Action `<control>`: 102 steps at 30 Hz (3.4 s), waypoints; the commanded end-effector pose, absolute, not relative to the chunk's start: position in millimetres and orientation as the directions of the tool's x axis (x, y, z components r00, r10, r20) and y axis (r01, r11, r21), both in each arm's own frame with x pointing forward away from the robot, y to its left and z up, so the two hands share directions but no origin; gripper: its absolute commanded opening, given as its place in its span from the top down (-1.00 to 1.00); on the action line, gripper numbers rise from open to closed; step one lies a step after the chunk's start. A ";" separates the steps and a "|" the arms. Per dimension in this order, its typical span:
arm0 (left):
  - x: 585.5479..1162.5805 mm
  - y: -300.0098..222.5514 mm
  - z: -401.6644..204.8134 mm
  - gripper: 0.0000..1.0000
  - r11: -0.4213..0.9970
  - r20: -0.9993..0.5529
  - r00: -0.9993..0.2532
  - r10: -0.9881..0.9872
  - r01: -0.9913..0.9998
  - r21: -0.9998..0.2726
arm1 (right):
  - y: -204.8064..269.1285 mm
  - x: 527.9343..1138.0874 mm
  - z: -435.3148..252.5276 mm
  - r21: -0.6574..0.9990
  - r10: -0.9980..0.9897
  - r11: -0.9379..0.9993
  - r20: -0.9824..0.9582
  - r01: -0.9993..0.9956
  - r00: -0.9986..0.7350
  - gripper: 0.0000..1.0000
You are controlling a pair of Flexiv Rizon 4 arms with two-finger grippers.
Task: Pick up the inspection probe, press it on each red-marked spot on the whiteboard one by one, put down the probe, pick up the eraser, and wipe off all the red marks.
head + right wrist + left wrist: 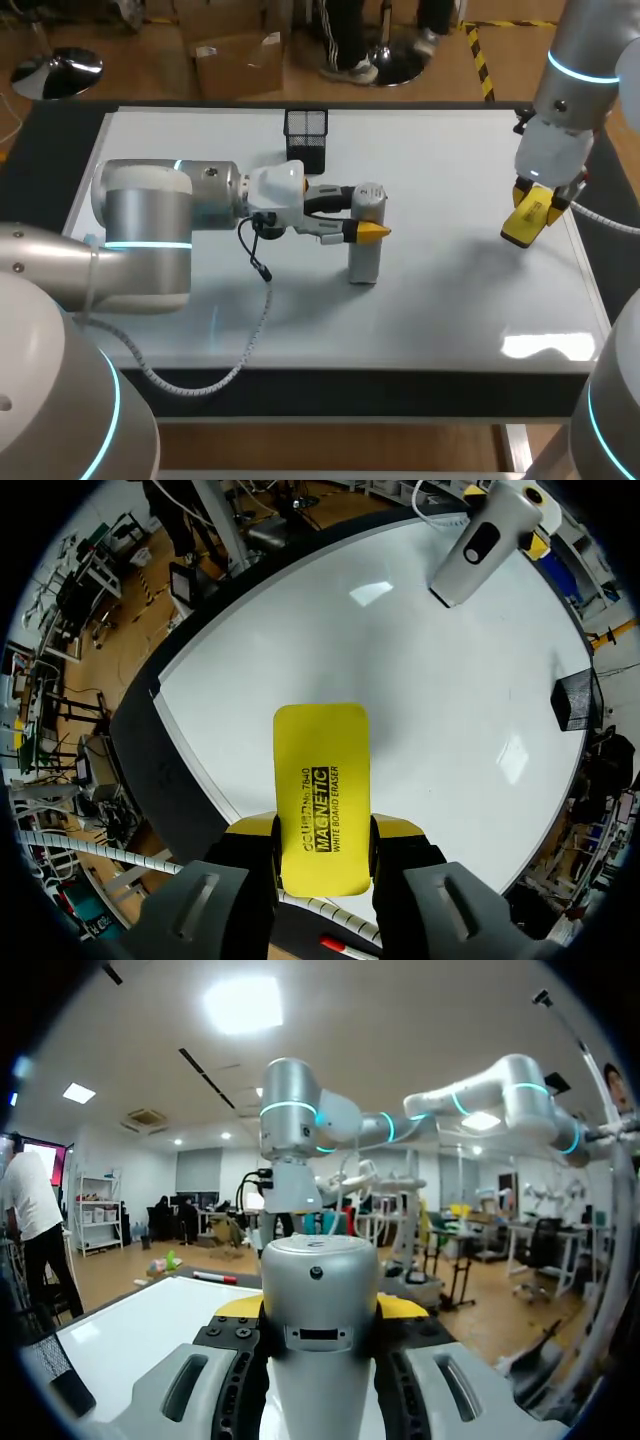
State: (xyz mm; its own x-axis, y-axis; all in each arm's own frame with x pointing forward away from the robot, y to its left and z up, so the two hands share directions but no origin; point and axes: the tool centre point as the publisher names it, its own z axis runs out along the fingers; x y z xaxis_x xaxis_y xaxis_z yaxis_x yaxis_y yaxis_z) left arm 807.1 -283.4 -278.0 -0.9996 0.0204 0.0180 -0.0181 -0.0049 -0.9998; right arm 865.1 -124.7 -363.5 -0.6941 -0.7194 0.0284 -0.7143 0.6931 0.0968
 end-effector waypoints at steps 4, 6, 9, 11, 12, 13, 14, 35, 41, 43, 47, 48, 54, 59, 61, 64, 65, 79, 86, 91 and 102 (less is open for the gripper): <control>805.2 -282.4 -277.8 1.00 0.003 0.015 -1.000 0.022 -0.015 -1.000 | -125.1 865.4 -362.8 0.095 -0.720 0.692 0.031 -0.716 -0.693 1.00; 803.7 -282.4 -278.7 1.00 0.006 0.015 -1.000 0.022 -0.015 -1.000 | -125.1 865.4 -362.8 0.095 -0.720 0.692 0.031 -0.716 -0.693 1.00; 801.5 -282.3 -279.2 1.00 0.011 0.012 -1.000 0.023 -0.012 -1.000 | -125.1 865.4 -362.8 0.095 -0.720 0.692 0.031 -0.716 -0.693 1.00; 800.3 -281.3 -277.7 1.00 0.010 0.010 -1.000 0.022 -0.010 -1.000 | -125.1 865.4 -362.8 0.095 -0.720 0.692 0.031 -0.716 -0.693 1.00; 799.7 -280.6 -276.0 1.00 0.006 0.008 -1.000 0.020 -0.008 -1.000 | -125.1 865.4 -362.8 0.095 -0.720 0.692 0.031 -0.716 -0.693 1.00; 799.3 -279.8 -274.0 1.00 0.001 0.006 -1.000 0.018 -0.006 -1.000 | -125.1 865.4 -362.8 0.095 -0.720 0.692 0.031 -0.716 -0.693 1.00; 799.1 -278.9 -271.7 1.00 -0.004 0.003 -1.000 0.017 -0.004 -1.000 | -125.1 865.4 -362.8 0.095 -0.720 0.692 0.031 -0.716 -0.693 1.00; 807.1 -232.7 -226.4 1.00 -0.083 -0.021 -0.998 -0.055 0.025 -0.996 | -125.1 865.4 -362.8 0.095 -0.720 0.692 0.031 -0.716 -0.693 1.00; 818.7 -205.6 -220.0 1.00 -0.076 -0.035 -0.993 -0.111 0.044 -0.996 | -125.1 865.4 -362.8 0.095 -0.720 0.692 0.031 -0.716 -0.693 1.00; 823.0 -195.3 -218.3 1.00 -0.071 -0.040 -0.990 -0.137 0.050 -0.996 | -125.1 865.4 -362.8 0.095 -0.720 0.692 0.031 -0.716 -0.693 1.00; 830.4 -174.8 -215.0 1.00 -0.064 -0.048 -0.982 -0.183 0.060 -0.996 | -125.1 865.4 -362.8 0.095 -0.720 0.692 0.031 -0.716 -0.693 1.00; 832.2 -170.1 -214.4 1.00 -0.070 -0.042 -0.980 -0.192 0.057 -0.996 | -125.1 865.4 -362.8 0.095 -0.720 0.692 0.031 -0.716 -0.693 1.00; 839.9 -146.0 -211.1 1.00 -0.063 -0.047 -0.968 -0.247 0.065 -0.996 | -125.1 865.4 -362.8 0.095 -0.720 0.692 0.031 -0.716 -0.693 1.00; 847.0 -133.1 -212.9 1.00 -0.063 -0.039 -0.958 -0.283 0.059 -0.996 | -125.1 865.4 -362.8 0.095 -0.720 0.692 0.031 -0.716 -0.693 1.00; 850.4 -127.9 -212.5 1.00 -0.066 -0.034 -0.955 -0.296 0.056 -0.996 | -125.1 865.4 -362.8 0.095 -0.720 0.692 0.031 -0.716 -0.693 1.00; 854.0 -122.7 -212.3 1.00 -0.062 -0.037 -0.950 -0.309 0.058 -0.996 | -125.1 865.4 -362.8 0.095 -0.720 0.692 0.031 -0.716 -0.693 1.00; 855.2 -121.4 -212.4 1.00 -0.062 -0.037 -0.950 -0.309 0.059 -0.996 | -125.1 865.4 -362.8 0.095 -0.720 0.692 0.031 -0.716 -0.693 1.00; 897.2 -103.4 -210.3 1.00 -0.085 -0.050 -0.988 -0.145 0.063 -0.994 | -125.1 865.4 -362.8 0.095 -0.720 0.692 0.031 -0.716 -0.693 1.00; 916.4 -100.0 -208.3 1.00 -0.096 -0.047 -0.999 -0.004 0.047 -0.994 | -125.1 865.4 -362.8 0.095 -0.720 0.692 0.031 -0.716 -0.693 1.00; 927.3 -97.5 -206.2 1.00 -0.100 -0.056 -0.992 0.112 0.045 -0.994 | -125.1 865.4 -362.8 0.095 -0.720 0.692 0.031 -0.716 -0.693 1.00; 945.0 -91.3 -204.2 1.00 -0.074 -0.077 -0.939 0.334 0.055 -0.996 | -125.1 865.4 -362.8 0.095 -0.720 0.692 0.031 -0.716 -0.693 1.00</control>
